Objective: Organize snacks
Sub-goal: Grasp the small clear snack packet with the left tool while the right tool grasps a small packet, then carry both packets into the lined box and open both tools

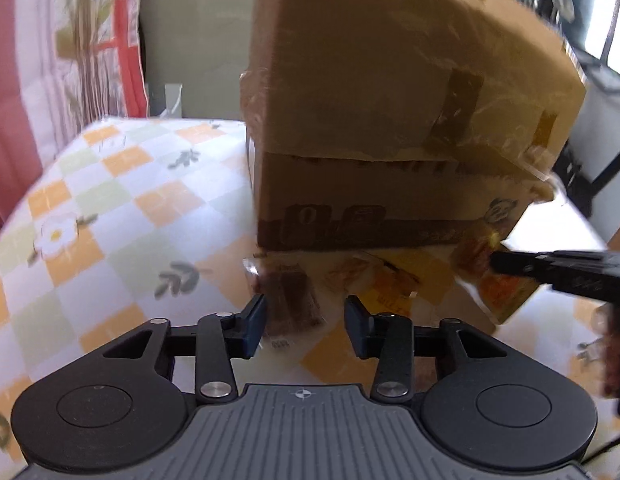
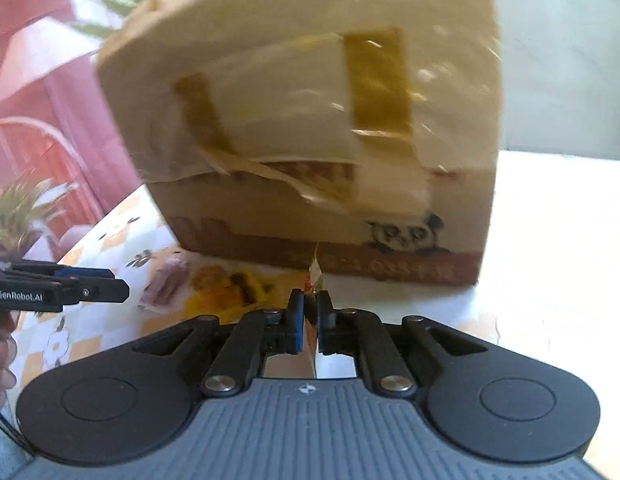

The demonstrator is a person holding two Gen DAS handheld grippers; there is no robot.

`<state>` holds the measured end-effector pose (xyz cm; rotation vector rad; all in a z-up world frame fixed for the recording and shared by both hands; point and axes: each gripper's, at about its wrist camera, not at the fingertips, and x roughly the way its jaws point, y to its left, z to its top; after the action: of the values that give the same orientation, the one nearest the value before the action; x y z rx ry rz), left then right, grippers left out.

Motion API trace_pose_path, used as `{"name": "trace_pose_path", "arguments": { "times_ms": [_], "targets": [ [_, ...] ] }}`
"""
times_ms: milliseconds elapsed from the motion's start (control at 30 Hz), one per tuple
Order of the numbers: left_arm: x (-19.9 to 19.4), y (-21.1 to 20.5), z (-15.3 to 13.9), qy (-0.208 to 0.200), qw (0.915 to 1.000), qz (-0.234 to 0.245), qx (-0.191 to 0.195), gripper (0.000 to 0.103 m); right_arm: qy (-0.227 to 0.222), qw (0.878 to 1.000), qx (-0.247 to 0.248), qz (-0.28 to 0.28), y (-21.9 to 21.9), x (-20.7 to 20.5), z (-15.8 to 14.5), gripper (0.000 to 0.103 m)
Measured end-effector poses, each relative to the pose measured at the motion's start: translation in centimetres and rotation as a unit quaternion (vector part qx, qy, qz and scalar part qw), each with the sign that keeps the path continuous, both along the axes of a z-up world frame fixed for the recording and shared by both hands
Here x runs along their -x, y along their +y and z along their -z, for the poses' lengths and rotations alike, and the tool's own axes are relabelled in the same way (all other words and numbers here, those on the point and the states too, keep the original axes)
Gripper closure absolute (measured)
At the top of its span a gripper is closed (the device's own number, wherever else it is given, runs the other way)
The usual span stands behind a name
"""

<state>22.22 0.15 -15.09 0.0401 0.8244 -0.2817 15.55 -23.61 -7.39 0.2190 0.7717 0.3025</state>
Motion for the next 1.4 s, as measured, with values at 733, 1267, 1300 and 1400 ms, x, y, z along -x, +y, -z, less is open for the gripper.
{"name": "trace_pose_path", "arguments": {
  "times_ms": [733, 1267, 1300, 1400],
  "targets": [
    [-5.1, -4.1, 3.7, 0.017, 0.9968, 0.074, -0.024, 0.085, -0.011, 1.000, -0.013, 0.010, 0.2, 1.3, 0.4, 0.096],
    [0.6, -0.4, -1.8, -0.038, 0.9969, 0.065, 0.025, 0.085, -0.042, 0.996, -0.079, 0.012, -1.2, 4.7, -3.5, 0.096],
    [1.0, -0.2, -2.7, -0.046, 0.9963, 0.067, 0.029, 0.085, -0.048, 0.995, -0.083, 0.011, -1.2, 4.9, -4.1, 0.096],
    [1.5, 0.3, -5.6, -0.081, 0.9930, 0.075, 0.042, 0.085, -0.073, 0.993, -0.091, 0.001, -1.3, 5.4, -6.4, 0.096]
  ]
}}
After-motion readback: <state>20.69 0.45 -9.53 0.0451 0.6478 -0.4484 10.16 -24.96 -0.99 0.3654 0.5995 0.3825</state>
